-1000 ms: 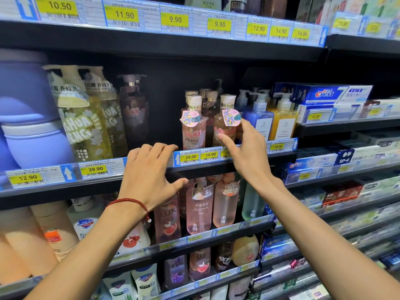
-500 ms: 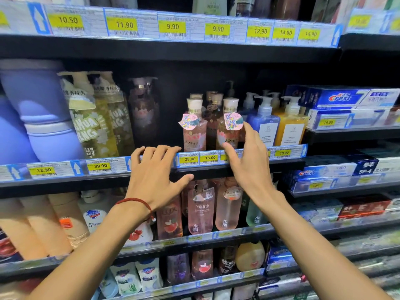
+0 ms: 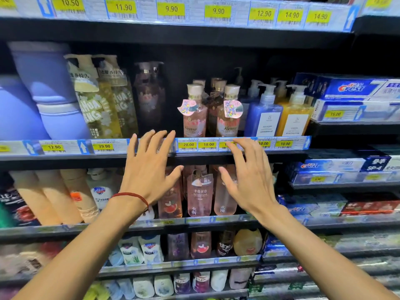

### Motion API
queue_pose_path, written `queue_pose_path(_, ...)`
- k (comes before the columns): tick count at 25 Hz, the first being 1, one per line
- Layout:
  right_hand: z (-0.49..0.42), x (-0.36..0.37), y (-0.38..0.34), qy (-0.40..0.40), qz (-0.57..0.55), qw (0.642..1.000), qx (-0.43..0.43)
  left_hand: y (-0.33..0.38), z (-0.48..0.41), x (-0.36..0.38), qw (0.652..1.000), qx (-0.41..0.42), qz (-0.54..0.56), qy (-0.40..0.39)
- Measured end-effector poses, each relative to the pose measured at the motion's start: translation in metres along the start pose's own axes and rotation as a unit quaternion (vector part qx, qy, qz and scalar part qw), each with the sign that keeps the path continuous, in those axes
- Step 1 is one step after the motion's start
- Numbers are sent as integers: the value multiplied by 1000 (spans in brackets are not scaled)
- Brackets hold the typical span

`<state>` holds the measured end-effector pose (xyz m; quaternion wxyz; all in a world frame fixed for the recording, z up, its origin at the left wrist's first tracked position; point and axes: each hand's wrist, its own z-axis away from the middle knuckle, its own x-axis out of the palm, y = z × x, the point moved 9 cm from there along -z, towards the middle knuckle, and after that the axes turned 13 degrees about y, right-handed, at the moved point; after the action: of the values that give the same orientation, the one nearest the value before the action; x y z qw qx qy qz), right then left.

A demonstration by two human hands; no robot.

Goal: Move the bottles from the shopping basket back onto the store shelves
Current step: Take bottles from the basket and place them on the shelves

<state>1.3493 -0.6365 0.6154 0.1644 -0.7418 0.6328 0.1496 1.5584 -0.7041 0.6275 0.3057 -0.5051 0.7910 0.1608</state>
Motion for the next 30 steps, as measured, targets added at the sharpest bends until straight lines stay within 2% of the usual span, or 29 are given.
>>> queue_pose_path(4,36,5,-34,-53,1,996,-66,7,53,-32,998,30,-59,5)
queue_pose_path(11,148,17,-133,-172,-115,966,-155,-18,227,-48,974,11,-147,-172)
queue_pose_path(18,251,-1,-279,-252,-190,921,-227,-83,408,-117,939,-85,-188,-275)
queue_pose_path(24,326,-22,-418,-291,-224,899,-240,-158,537,-188,922,-139,-187,-308)
queue_pose_path(30,379,-34,-542,-310,-216,902,-208,-254,637,-252,911,-179,-164,-333)
